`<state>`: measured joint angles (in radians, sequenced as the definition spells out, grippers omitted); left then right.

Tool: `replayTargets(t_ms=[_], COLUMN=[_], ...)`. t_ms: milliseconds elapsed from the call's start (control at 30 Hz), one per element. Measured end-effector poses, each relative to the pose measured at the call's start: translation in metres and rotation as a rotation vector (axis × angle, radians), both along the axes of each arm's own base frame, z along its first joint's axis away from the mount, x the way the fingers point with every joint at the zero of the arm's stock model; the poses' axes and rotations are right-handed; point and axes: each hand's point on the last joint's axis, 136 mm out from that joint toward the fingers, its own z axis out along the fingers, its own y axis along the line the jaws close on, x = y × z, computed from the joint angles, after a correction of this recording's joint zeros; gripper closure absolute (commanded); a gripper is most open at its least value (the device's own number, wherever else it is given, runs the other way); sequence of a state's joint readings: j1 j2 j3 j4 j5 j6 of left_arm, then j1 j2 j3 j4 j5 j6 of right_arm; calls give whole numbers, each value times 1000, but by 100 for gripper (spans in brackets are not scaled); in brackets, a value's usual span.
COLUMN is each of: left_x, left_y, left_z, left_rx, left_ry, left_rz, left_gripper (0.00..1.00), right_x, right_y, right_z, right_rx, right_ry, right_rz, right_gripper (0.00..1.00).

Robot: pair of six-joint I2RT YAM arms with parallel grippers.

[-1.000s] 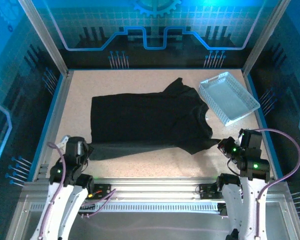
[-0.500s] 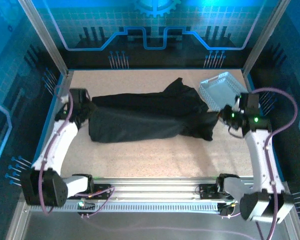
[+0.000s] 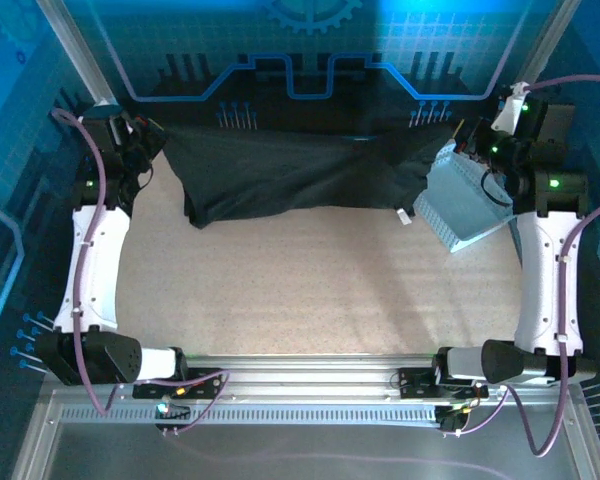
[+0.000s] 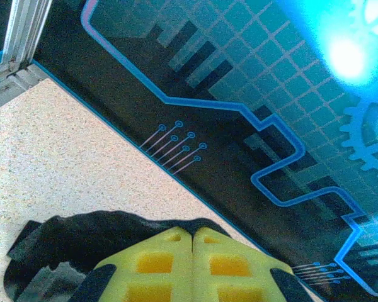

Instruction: Fold the inside-out t-shirt

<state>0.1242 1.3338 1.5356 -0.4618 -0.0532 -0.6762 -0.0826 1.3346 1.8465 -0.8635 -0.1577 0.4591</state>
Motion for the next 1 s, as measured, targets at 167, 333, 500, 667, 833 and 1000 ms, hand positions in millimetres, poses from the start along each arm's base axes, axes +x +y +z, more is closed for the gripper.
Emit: replayTargets(t_ms=[167, 333, 500, 667, 833, 1000], left_x=[-23, -71, -139, -198, -243, -255], left_y=[-1, -8, -13, -15, -13, -11], left_z=[-8, -48, -107, -191, -254, -270], left_rx=[-5, -28, -86, -170, -237, -284], left_ry=[-6, 41, 114, 253, 382, 417], left_rz=[-10, -11, 41, 118, 220, 285], left_gripper=[100, 100, 100, 100, 100, 100], right_x=[-13, -57, -118, -166, -196, -212], right_y=[12, 9, 3, 6, 14, 14], right_z=[-8, -49, -105, -189, -252, -276], right_rx=[-19, -32, -38, 32, 142, 195], right_ry=[15, 100, 185, 362, 524, 587], right_rz=[42, 13, -40, -78, -116, -166], right_gripper=[100, 100, 100, 100, 100, 100])
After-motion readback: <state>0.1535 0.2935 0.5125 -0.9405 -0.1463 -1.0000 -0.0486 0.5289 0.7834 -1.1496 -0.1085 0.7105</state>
